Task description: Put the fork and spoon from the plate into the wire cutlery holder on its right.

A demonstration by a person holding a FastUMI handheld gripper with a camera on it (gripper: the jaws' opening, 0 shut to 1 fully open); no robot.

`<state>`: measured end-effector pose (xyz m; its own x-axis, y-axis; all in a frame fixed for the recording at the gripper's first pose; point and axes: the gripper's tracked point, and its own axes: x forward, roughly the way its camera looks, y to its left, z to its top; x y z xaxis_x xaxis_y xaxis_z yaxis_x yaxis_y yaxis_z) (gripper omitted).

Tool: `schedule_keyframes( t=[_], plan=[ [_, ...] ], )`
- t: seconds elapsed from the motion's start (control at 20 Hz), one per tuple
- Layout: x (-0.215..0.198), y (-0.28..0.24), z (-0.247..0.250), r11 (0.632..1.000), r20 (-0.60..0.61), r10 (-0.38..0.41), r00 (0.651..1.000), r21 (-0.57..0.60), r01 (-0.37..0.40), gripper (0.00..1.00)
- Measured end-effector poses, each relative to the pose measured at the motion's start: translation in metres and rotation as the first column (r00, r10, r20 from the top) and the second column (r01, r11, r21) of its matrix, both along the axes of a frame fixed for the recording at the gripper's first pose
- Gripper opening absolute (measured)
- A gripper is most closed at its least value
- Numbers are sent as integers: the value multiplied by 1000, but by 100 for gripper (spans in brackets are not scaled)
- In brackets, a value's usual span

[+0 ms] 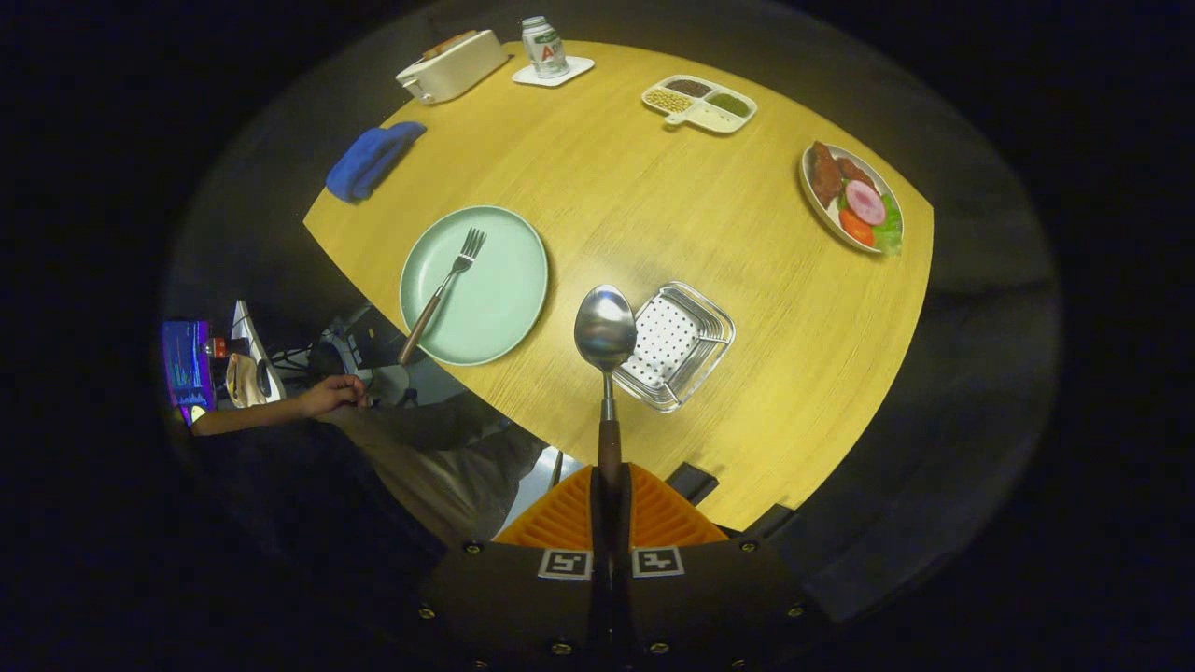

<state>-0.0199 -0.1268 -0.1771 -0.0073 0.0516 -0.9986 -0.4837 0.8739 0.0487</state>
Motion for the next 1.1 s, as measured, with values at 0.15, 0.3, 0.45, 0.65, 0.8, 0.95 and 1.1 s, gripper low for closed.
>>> schedule_keyframes(
  t=[0.15,0.3,0.45,0.65,0.8,0.95,1.1],
  plan=[
    [-1,-14,-7,1000,-34,-22,999,-20,21,1],
    [5,-19,-19,999,-70,-21,997,-44,18,1],
    [18,-18,-36,997,-99,-7,995,-78,-1,1],
    [34,-15,-53,995,-138,-19,990,-100,5,1],
    [39,-14,-63,994,-166,-30,986,-109,12,4],
    [48,-12,-63,995,-164,-38,986,-99,22,11],
    [56,-12,-60,995,-136,-48,990,-93,36,11]
  ],
)
